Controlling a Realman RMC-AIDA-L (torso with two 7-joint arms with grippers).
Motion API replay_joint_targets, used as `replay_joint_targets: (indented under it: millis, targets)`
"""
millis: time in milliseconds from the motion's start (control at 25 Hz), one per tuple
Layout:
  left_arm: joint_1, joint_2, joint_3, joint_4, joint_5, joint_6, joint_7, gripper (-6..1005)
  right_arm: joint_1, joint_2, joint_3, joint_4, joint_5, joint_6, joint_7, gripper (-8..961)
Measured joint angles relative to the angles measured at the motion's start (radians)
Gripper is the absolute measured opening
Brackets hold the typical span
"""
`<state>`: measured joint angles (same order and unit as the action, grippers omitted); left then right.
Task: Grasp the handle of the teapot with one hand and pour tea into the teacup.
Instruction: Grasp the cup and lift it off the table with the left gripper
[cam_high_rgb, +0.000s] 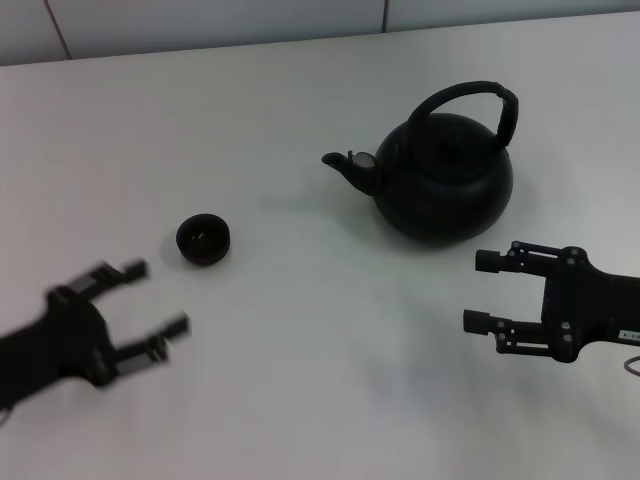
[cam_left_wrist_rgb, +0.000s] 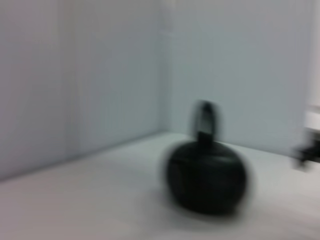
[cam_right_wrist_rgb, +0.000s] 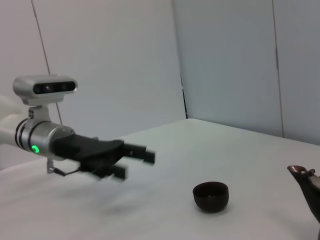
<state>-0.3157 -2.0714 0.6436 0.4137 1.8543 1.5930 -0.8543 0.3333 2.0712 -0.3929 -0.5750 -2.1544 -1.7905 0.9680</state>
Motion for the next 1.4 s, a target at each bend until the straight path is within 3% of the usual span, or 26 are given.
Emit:
replay_joint_targets:
  millis: [160,280,560,680,720,840,1240,1400]
  targets:
    - [-0.014,0.002,-0.158,-0.072,-0.048,-0.069,0.054,858,0.000,0.000,0.003,-0.001,0.001,0.000,0.000,741]
    - [-0.018,0.001,-0.174,-0.083,-0.068,-0.080,0.085,858,0.002,0.000,0.004,-0.002,0.002,0.000,0.000,740]
    - [-0.024,0.002,-0.160,-0.088,-0.065,-0.078,0.089,857,0.007,-0.001,0.002,-0.002,0.002,0.001,0.003,740]
    - [-0.029,0.002,-0.116,-0.086,-0.062,-0.093,0.091,856,0.007,0.000,0.002,-0.002,0.002,0.005,0.003,740]
    - [-0.038,0.002,-0.036,-0.082,-0.061,-0.145,0.097,856,0.008,0.000,0.001,-0.002,0.002,0.006,0.003,740]
    - [-0.047,-0.001,0.021,-0.089,-0.065,-0.210,0.123,856,0.010,0.000,0.002,-0.002,0.002,0.008,0.003,741]
    - [-0.077,-0.004,0.016,-0.119,-0.072,-0.249,0.138,854,0.010,-0.001,0.006,-0.003,0.004,0.008,0.006,740]
    - [-0.125,-0.005,0.014,-0.164,-0.074,-0.303,0.143,854,0.010,-0.002,0.007,-0.003,0.005,0.006,0.007,740]
